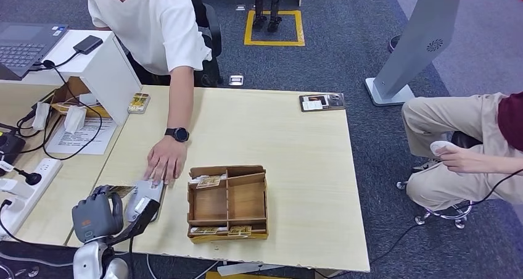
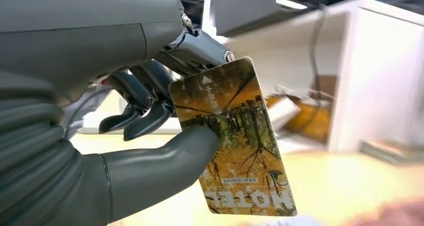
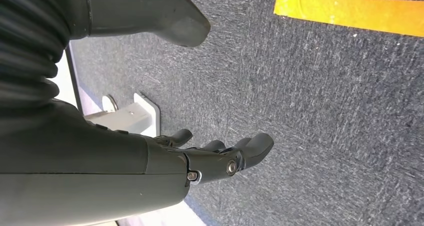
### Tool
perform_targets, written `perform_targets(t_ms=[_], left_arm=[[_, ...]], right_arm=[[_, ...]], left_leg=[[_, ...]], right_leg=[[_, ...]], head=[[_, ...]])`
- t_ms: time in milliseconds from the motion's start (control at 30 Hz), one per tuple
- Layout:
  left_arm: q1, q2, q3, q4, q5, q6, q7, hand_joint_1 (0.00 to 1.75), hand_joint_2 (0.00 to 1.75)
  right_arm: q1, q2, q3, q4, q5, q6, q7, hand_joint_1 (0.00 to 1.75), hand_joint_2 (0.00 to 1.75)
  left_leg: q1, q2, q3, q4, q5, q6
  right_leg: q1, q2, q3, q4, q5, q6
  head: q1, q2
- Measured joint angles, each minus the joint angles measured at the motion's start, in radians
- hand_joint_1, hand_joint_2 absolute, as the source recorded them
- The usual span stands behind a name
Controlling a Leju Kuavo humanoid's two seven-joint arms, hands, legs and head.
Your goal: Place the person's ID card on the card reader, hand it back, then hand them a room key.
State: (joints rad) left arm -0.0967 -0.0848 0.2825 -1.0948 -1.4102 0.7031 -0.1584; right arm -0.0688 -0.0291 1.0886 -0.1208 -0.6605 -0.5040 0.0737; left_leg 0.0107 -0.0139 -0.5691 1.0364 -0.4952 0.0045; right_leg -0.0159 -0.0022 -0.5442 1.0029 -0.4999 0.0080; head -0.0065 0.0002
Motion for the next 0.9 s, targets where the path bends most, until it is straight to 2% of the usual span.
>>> perform_targets(t_ms=[100, 233, 900], left_arm=[[0.002, 0.031, -0.056, 0.039, -0.005, 0.001, 0.008, 1.75, 1.75], [0.002, 0.055, -0.090, 0.071, -0.005, 0.002, 0.011, 1.75, 1.75], [-0.017, 0.087, -0.108, 0.153, -0.004, 0.002, 0.003, 1.75, 1.75]], right_arm=[[0.000, 0.000, 0.006, 0.000, -0.001, 0.000, 0.000, 0.00, 1.75], [0.000, 0.000, 0.013, 0.000, -0.002, 0.000, 0.000, 0.00, 1.75], [-0.001, 0.000, 0.022, 0.000, -0.004, -0.001, 0.000, 0.00, 1.75]], left_leg=[[0.000, 0.000, 0.000, 0.000, 0.000, 0.000], [-0.001, 0.000, 0.000, 0.000, 0.000, 0.000], [-0.001, -0.003, 0.001, 0.000, 0.001, 0.002]], right_leg=[[0.000, 0.000, 0.000, 0.000, 0.000, 0.000], [0.000, -0.001, 0.001, 0.000, 0.000, 0.000], [-0.001, -0.005, 0.003, 0.000, 0.000, 0.000]], head=[[0.000, 0.000], [0.000, 0.000], [0.000, 0.000]])
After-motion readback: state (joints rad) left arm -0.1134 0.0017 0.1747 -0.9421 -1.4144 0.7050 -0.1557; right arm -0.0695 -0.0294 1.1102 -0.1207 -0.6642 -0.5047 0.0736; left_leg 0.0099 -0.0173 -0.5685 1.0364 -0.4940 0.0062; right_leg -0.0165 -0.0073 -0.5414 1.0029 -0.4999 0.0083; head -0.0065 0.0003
